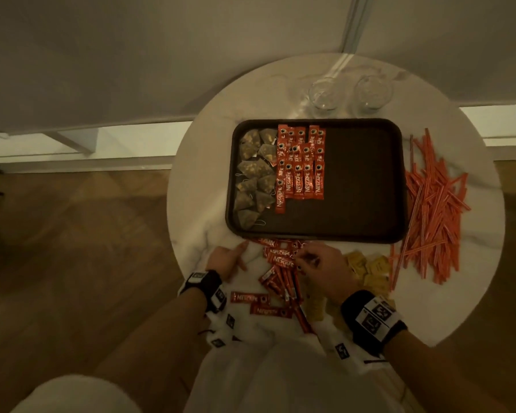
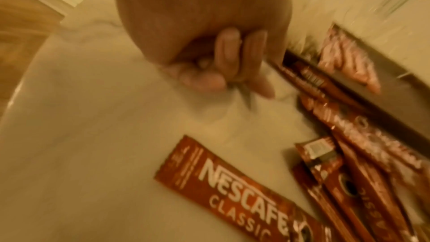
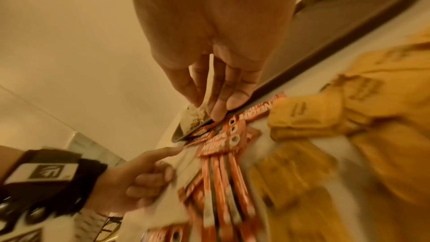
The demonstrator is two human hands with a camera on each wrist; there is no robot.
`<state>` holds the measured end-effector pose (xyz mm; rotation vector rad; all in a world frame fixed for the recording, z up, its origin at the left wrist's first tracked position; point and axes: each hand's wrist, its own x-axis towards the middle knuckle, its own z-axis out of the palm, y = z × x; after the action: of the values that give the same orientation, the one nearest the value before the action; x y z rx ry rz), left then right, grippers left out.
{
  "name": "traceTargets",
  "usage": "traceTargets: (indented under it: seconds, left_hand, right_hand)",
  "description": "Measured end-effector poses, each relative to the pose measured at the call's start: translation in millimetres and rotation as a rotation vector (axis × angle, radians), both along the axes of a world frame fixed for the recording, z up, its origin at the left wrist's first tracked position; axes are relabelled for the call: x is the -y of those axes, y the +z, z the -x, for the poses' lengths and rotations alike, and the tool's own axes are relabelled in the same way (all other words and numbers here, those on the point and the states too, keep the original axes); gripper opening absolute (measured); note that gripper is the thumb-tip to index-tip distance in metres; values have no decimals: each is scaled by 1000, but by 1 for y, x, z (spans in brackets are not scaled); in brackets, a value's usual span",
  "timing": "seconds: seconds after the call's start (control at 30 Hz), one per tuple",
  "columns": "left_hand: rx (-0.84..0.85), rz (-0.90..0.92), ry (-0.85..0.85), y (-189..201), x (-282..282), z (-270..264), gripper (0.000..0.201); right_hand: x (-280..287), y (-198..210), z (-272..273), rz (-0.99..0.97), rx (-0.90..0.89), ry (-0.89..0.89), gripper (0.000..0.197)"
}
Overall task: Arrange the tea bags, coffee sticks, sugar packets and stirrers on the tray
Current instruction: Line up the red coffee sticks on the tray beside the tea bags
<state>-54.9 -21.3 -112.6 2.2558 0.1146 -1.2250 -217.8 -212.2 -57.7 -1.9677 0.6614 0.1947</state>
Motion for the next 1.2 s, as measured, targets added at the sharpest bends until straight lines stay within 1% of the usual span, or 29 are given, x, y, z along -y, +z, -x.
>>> traceTargets:
  seconds: [0.07, 0.1, 0.17, 0.23, 0.27, 0.3, 0.4, 0.47, 0.53, 0.63, 0.7, 0.77, 0.87, 0.93, 1.0, 1.1, 1.13, 1.2]
  left_hand:
    - [21, 86, -37, 4, -6, 6, 47]
    - [64, 105, -95, 7, -11, 11, 39]
    - [153, 93, -226, 9, -25, 23, 24]
    - [205, 77, -310, 11, -38, 35, 11]
    - [220, 70, -353, 13, -44, 40, 8]
    - [237, 56, -409, 13, -50, 45, 10]
    - [337, 6, -594, 13, -61, 61, 18]
    - [377, 11, -611, 10, -64, 69, 16]
    - [405, 11, -603, 8, -65, 73, 16]
    - [402, 18, -570, 8, -65, 72, 15]
    - [406, 30, -556, 10, -69, 70, 13]
    - [395, 33, -513, 14, -74, 67, 13]
    - [359, 91, -344, 30, -79, 62, 15]
    - [291, 199, -239, 46, -76, 62, 14]
    - [196, 310, -182, 62, -64, 66, 12]
    - [83, 403, -171, 75, -39, 72, 16]
    - [69, 417, -193, 77, -30, 73, 17]
    - [48, 448, -229, 80, -15, 76, 17]
  right_hand:
    - [-7, 5, 19, -31, -32, 56, 9]
    - [-9, 5, 26, -57, -58, 90, 10]
    - [-11, 1, 41, -111, -116, 134, 13]
    - [-12, -4, 51, -117, -152, 151, 13]
    - [-11, -6, 54, -95, -163, 173, 12]
    - [-10, -9, 56, -64, -178, 208, 16]
    - [-14, -14, 58, 94, -272, 392, 31]
    - [-23, -17, 58, 173, -353, 507, 36]
    - [-33, -22, 55, 205, -381, 550, 37]
    - [-42, -28, 46, 329, -364, 588, 16]
    - [-45, -30, 40, 402, -384, 607, 14]
    - [-45, -32, 36, 407, -413, 613, 16]
    - [-37, -29, 35, 307, -398, 536, 26]
    - [-31, -22, 32, 146, -349, 432, 31]
    - [-27, -12, 27, -53, -246, 279, 24]
    - [-22, 5, 13, -356, -104, 69, 21]
    - [-18, 8, 9, -431, -72, 29, 19]
    - [-10, 14, 1, -516, -42, 8, 16]
